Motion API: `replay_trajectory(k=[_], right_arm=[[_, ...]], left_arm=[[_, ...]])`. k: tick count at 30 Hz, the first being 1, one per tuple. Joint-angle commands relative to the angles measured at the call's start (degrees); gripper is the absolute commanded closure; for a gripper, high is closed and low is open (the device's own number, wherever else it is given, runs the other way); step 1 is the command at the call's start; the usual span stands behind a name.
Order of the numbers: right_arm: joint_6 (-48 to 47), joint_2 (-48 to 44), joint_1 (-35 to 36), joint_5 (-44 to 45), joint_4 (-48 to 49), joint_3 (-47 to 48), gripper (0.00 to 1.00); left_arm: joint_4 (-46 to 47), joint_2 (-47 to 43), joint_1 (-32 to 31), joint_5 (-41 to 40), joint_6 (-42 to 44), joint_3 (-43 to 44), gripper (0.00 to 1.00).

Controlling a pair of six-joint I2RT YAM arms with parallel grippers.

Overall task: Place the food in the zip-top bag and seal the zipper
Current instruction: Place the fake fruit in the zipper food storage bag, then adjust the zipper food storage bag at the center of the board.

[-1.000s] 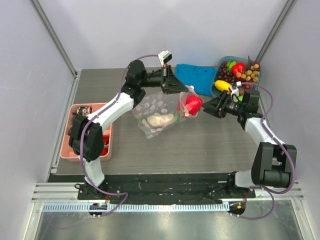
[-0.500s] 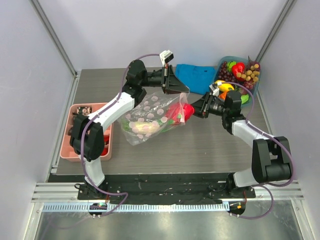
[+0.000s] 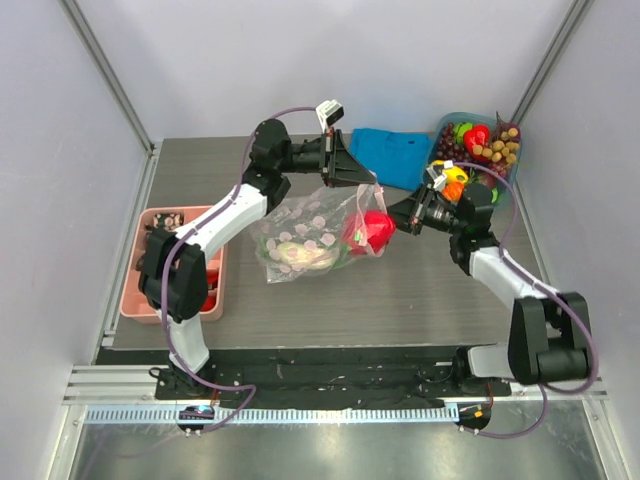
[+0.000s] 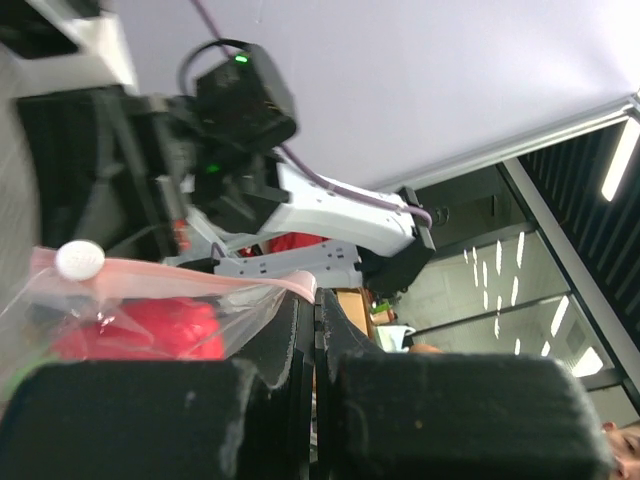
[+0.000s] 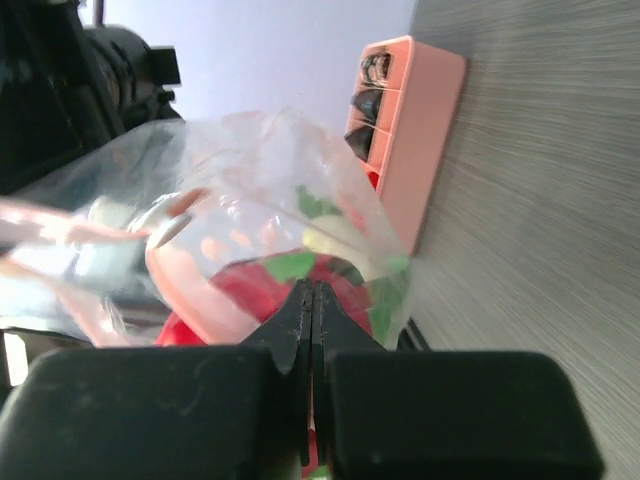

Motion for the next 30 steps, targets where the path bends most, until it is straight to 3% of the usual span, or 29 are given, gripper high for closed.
replay_trajectory(k=[1, 4, 5, 6, 8, 22, 25, 30], right_arm=[[-13.52, -9.56, -0.46, -0.84, -17.52, 4.4, 0.99], [-17.79, -11.67, -0.38, -0.76, -19.54, 4.66, 0.99], [-21.83, -11.77, -0.46, -0.33, -26.94, 7.18, 0.95], [-25.44, -11.42, -0.55, 1.51, -30.85, 8.6, 0.66], [-32.41, -11.06, -0.55, 3.62, -36.31, 11.32, 0.57], [-41.83, -9.57, -1.26, 16.9, -44.68, 13.27, 0.48], [-40.25, -9.74, -1.25, 17.35, -44.07, 13.19, 0.35], [-37.35, -9.22, -1.17, 14.01, -40.82, 12.04, 0.36]], left_arm=[[-0.36, -2.33, 2.04, -1.45, 2.98, -1.18, 1.0], [1.39, -2.59, 1.78, -0.75, 2.64, -2.77, 1.0], [1.75, -2.68, 1.52, -0.48, 2.29, -2.77, 1.0], [2.36, -2.6, 1.17, 0.13, 2.11, -2.77, 1.0], [4.03, -2.42, 0.82, 0.48, 0.97, -3.03, 1.0], [6.15, -1.72, 0.55, 0.75, -1.67, -1.54, 1.0], [5.36, -1.63, 0.55, 0.66, -1.24, -1.01, 1.0], [4.91, -1.45, -0.06, 0.49, -1.06, -0.66, 1.0]])
